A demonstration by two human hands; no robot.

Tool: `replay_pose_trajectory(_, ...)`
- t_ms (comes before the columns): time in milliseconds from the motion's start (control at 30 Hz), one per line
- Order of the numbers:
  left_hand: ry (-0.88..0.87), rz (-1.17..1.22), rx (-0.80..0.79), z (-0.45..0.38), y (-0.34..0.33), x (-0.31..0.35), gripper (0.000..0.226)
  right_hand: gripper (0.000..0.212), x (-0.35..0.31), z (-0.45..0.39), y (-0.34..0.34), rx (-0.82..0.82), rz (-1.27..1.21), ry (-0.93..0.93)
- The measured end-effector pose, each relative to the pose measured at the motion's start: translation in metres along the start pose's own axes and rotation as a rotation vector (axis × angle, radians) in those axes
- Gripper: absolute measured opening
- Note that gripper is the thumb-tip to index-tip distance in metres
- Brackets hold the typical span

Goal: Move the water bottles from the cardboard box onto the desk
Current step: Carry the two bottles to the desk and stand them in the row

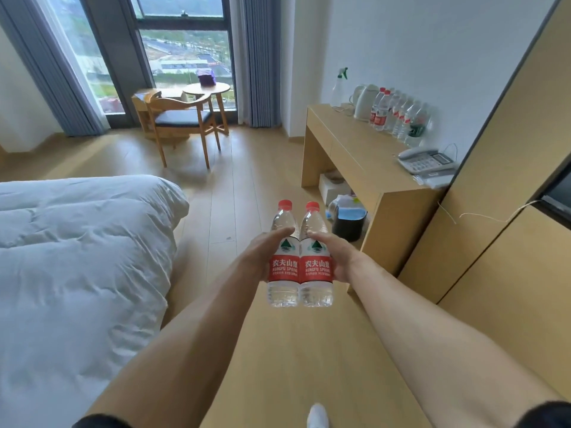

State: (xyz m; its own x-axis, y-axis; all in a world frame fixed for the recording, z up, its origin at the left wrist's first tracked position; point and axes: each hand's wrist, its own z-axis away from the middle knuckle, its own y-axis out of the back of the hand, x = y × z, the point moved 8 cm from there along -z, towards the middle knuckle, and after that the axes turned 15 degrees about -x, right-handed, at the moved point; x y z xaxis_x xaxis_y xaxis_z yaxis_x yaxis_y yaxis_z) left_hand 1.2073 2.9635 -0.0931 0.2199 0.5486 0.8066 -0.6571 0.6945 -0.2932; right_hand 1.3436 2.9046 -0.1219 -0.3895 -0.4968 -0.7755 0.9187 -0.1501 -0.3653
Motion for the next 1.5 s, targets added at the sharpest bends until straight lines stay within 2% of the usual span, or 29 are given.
replay_pose_trajectory(267, -0.033, -0.027, 0.072, -0.092, 0.050, 0.069, 0.054, 0.046, -0.074, -0.107, 0.029, -0.039, 0.013, -0.001)
replay_pose_trajectory(600, -0.055, -0.013, 0.168, -0.213, 0.110, 0.187, 0.059, 0.054, -0.207, -0.239, 0.058, -0.190, 0.073, -0.006)
replay_pose_trajectory(867, -0.017, -0.075, 0.196, -0.294, 0.150, 0.258, 0.066, 0.052, -0.274, -0.321, 0.094, -0.196, 0.091, -0.046)
replay_pose_trajectory(1133, 0.062, -0.149, 0.142, -0.399, 0.197, 0.310, 0.064, 0.045, -0.331, -0.404, 0.141, -0.100, 0.048, -0.016)
replay_pose_trajectory(1267, 0.069, -0.156, 0.057, -0.457, 0.218, 0.352, 0.063, 0.046, -0.371, -0.452, 0.164, -0.025, -0.003, 0.031)
replay_pose_trajectory(1400, 0.064, -0.127, -0.069, -0.506, 0.231, 0.405, 0.038, 0.047, -0.413, -0.498, 0.178, 0.028, -0.036, 0.067)
replay_pose_trajectory(1500, 0.041, -0.123, -0.128, -0.546, 0.245, 0.443, 0.044, 0.050, -0.445, -0.528, 0.186, 0.054, -0.078, 0.109)
